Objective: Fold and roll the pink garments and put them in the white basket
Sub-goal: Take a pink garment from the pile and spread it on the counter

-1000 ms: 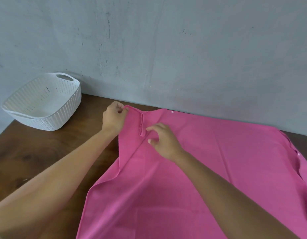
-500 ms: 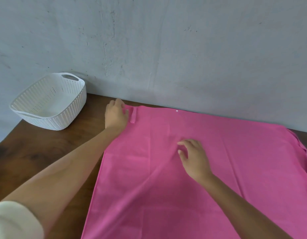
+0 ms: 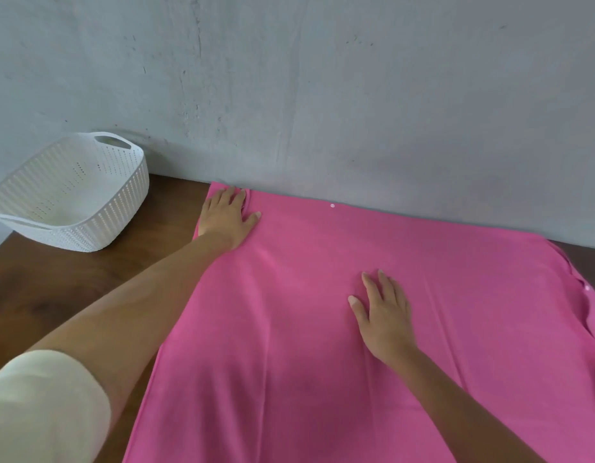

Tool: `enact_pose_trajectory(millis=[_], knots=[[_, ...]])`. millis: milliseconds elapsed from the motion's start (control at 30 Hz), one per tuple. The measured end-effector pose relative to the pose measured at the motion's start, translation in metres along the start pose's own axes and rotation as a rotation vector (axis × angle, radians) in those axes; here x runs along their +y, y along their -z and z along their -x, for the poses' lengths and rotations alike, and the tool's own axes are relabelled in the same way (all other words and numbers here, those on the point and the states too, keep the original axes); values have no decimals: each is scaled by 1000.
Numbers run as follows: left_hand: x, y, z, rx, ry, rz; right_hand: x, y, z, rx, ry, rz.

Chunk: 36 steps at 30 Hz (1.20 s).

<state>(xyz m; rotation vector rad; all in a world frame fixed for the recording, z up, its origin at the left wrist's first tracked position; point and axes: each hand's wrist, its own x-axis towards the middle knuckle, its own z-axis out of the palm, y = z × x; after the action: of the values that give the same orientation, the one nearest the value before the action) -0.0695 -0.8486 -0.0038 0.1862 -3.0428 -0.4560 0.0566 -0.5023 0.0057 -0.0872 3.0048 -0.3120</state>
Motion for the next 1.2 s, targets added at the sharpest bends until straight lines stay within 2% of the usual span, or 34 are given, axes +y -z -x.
enact_pose_trajectory(millis=[300,433,633,867,1200], knots=[[8,4,3,49,49,73,8,2,3,70,42,-34],[22,7,33,116,32,65,24,6,22,107,84,-69],[60,6,101,131,-49,60,65,14,68,149,128,-134],[143,-10,189,111,-201,151,124,36,127,161,95,-226],[273,-48,278,48,-337,308,238,62,223,264,-4,-327]])
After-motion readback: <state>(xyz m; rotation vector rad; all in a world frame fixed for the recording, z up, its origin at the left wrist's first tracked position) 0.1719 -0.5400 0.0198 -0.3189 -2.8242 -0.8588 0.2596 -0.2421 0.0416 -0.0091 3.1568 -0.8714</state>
